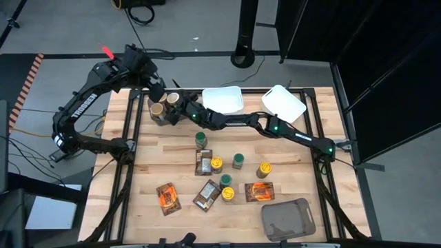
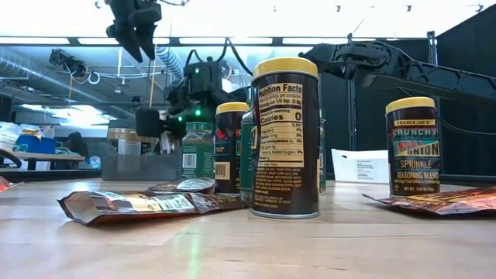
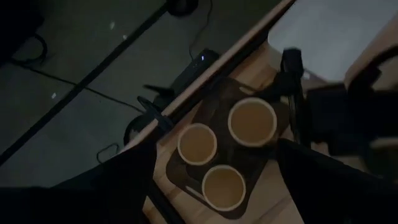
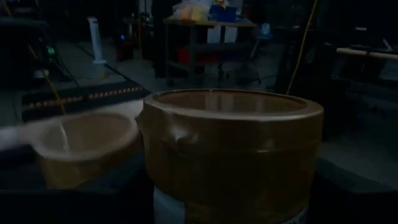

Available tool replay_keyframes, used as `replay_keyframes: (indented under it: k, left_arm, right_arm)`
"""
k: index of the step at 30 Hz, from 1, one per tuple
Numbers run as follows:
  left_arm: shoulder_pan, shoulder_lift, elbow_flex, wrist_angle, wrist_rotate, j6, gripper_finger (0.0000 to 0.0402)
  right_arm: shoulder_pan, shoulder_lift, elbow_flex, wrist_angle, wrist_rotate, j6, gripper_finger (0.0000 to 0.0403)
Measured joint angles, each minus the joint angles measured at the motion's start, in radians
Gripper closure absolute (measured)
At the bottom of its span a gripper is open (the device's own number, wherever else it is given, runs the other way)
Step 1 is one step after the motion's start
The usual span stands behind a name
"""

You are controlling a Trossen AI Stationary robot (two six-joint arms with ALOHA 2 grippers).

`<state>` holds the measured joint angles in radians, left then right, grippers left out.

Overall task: Sort spices by type
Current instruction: Put the gold seasoning bottle into the top black bin, then put the green seasoning bottle into the right white bin

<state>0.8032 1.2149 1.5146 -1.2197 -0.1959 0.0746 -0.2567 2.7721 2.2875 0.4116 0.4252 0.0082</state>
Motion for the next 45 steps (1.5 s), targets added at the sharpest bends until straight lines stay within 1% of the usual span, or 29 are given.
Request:
replay_keyframes:
  k: [4, 11, 16, 17, 20, 21, 23, 25, 30, 32, 35, 37, 40, 43, 45]
  left_arm:
    - [0.0, 0.001, -0.04, 0.014, -0.001, 0.0, 0.0065]
    - [0.0, 0.001, -0.043, 0.059, -0.008, 0.001, 0.0065]
    - [0.0, 0.001, -0.043, 0.057, -0.015, 0.008, 0.0065]
    - [0.0, 0.001, -0.043, 0.057, -0.015, 0.009, 0.0065]
    - [0.0, 0.001, -0.043, 0.057, -0.015, 0.01, 0.0065]
    - [0.0, 0.001, -0.043, 0.057, -0.015, 0.011, 0.0065]
    - [0.0, 0.001, -0.043, 0.057, -0.015, 0.011, 0.0065]
    - [0.0, 0.001, -0.043, 0.057, -0.015, 0.011, 0.0065]
    - [0.0, 0.001, -0.043, 0.055, -0.015, 0.011, 0.0065]
    - [0.0, 0.001, -0.043, 0.054, -0.015, 0.011, 0.0065]
    - [0.0, 0.001, -0.043, 0.054, -0.015, 0.011, 0.0065]
    - [0.0, 0.001, -0.043, 0.054, -0.015, 0.012, 0.0065]
    - [0.0, 0.001, -0.043, 0.053, -0.018, 0.026, 0.0065]
    - [0.0, 0.001, -0.043, 0.054, -0.036, 0.027, 0.0065]
    - [0.0, 0.001, -0.043, 0.054, -0.043, 0.031, 0.0065]
  right_arm:
    - [-0.008, 0.003, 0.0, -0.06, 0.0, 0.034, 0.0121]
    - [-0.01, 0.004, 0.001, -0.072, -0.015, 0.125, 0.0121]
    - [-0.015, 0.004, 0.002, -0.075, -0.017, 0.129, 0.012]
    - [-0.017, 0.004, 0.002, -0.076, -0.018, 0.131, 0.0111]
    - [-0.024, 0.004, 0.002, -0.083, -0.02, 0.152, 0.0045]
    - [-0.026, 0.004, 0.003, -0.087, -0.021, 0.158, 0.0029]
    - [-0.027, 0.004, 0.003, -0.088, -0.021, 0.173, 0.0015]
    - [-0.027, 0.004, 0.003, -0.088, -0.027, 0.184, 0.0018]
    - [-0.026, 0.004, 0.001, -0.059, -0.027, 0.164, 0.0047]
    - [-0.021, 0.004, 0.004, -0.029, -0.029, 0.121, 0.0057]
    - [-0.011, -0.001, 0.043, -0.03, -0.044, 0.031, 0.0067]
    - [-0.005, -0.011, 0.069, -0.024, -0.059, -0.024, 0.0071]
    - [0.002, -0.051, 0.061, -0.026, -0.061, -0.074, 0.0072]
    - [0.006, -0.104, 0.059, -0.133, -0.061, -0.097, 0.0068]
    - [0.007, -0.164, 0.059, -0.296, -0.062, -0.09, 0.0065]
